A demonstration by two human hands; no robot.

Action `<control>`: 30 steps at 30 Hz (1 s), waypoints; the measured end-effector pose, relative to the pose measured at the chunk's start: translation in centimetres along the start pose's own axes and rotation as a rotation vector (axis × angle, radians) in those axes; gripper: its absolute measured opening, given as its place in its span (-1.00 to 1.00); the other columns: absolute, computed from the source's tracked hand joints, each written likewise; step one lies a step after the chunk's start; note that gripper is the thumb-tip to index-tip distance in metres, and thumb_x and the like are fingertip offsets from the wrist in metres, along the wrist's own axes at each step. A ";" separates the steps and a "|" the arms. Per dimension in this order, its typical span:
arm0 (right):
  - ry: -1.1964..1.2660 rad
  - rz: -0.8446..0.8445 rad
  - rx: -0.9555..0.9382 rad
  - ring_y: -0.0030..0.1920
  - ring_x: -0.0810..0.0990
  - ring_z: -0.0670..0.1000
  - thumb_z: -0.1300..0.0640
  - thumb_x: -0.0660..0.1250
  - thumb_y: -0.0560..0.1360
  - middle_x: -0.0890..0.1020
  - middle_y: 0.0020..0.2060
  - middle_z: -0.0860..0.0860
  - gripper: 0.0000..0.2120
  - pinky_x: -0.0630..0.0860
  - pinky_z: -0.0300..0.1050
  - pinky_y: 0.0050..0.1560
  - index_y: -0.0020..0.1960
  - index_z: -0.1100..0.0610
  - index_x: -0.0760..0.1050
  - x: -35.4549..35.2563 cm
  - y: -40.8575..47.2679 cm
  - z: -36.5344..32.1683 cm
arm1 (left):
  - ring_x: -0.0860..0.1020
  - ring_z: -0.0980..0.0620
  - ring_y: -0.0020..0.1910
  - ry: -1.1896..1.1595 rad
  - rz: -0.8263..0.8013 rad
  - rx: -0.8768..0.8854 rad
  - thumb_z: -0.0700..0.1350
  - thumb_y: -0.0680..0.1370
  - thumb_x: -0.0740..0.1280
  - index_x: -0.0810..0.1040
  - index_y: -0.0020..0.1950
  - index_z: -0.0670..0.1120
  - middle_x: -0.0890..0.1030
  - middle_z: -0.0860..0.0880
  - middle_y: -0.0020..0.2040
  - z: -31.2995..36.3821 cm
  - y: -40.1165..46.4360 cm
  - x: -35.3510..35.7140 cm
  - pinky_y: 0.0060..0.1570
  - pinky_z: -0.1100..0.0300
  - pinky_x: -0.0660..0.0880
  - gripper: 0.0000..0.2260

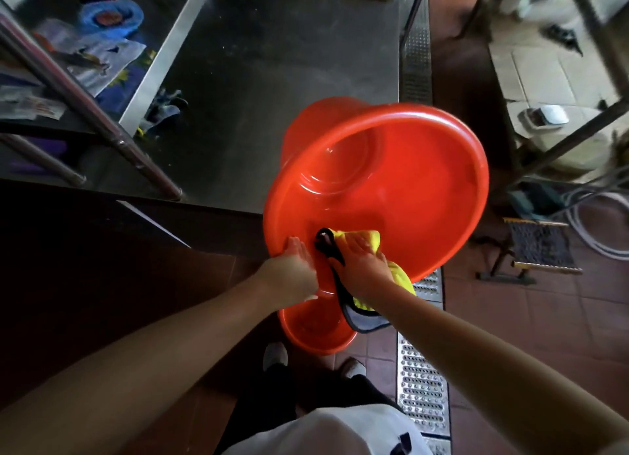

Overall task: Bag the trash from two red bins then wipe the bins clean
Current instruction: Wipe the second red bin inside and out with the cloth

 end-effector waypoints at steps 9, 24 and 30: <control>-0.061 0.011 0.052 0.51 0.25 0.16 -0.15 0.08 0.66 0.32 0.50 0.04 -0.47 0.20 0.25 0.43 0.57 -0.03 0.13 -0.7 8.9 -0.1 | 0.62 -0.31 0.07 0.055 -0.039 0.026 -0.07 0.53 0.24 0.60 0.20 -0.28 0.62 -0.33 0.12 0.0 -0.7 -0.7 0.08 -0.16 0.56 -0.63; 0.018 0.112 -0.124 0.25 0.55 0.21 0.12 0.13 0.65 0.56 0.26 0.13 -0.61 0.37 0.06 0.31 0.46 -0.07 0.34 -4.0 12.8 -1.1 | 0.62 -0.02 -0.29 -0.108 0.076 0.137 0.08 0.54 0.25 0.58 -0.23 -0.06 0.65 -0.02 -0.27 -3.1 -0.3 -4.4 -0.15 0.11 0.52 -0.72; -0.157 0.208 -0.177 0.62 -0.07 0.06 -0.28 0.21 0.57 0.04 0.63 -0.01 -0.31 -0.20 0.35 0.50 0.61 -0.13 0.07 -14.5 13.0 -5.1 | 0.46 0.03 -0.52 -0.163 0.163 0.085 0.41 0.48 0.20 0.32 -0.40 -0.01 0.42 0.04 -0.50 -6.9 -0.6 -4.8 -0.40 0.22 0.20 -0.47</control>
Point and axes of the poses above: each hand's wrist, its own y-axis towards the middle knuckle, its own x-axis out of the palm, z = x × y, the point moved 1 cm from there along y, towards the middle knuckle
